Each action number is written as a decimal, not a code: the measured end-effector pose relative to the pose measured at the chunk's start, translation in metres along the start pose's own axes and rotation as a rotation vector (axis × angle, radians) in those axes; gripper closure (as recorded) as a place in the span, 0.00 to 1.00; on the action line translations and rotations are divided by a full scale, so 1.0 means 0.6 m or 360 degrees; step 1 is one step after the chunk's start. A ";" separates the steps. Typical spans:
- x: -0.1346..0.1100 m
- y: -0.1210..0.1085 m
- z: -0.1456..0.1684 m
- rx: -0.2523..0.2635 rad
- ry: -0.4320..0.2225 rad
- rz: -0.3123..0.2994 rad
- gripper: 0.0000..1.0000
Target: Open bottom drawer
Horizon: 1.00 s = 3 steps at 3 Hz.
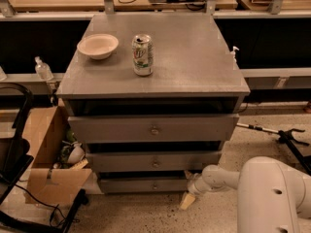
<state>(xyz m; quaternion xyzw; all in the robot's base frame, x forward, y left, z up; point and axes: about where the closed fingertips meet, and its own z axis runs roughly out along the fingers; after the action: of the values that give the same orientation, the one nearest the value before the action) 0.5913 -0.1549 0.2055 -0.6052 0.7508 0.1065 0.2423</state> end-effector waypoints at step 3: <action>-0.017 0.009 0.061 -0.0109 -0.0023 0.0000 0.62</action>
Offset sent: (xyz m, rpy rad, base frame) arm 0.0111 0.0446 -0.0435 0.0559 0.0858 0.0510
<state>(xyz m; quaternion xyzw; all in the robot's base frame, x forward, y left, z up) 0.5965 -0.1279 0.1783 -0.6123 0.7449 0.1365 0.2270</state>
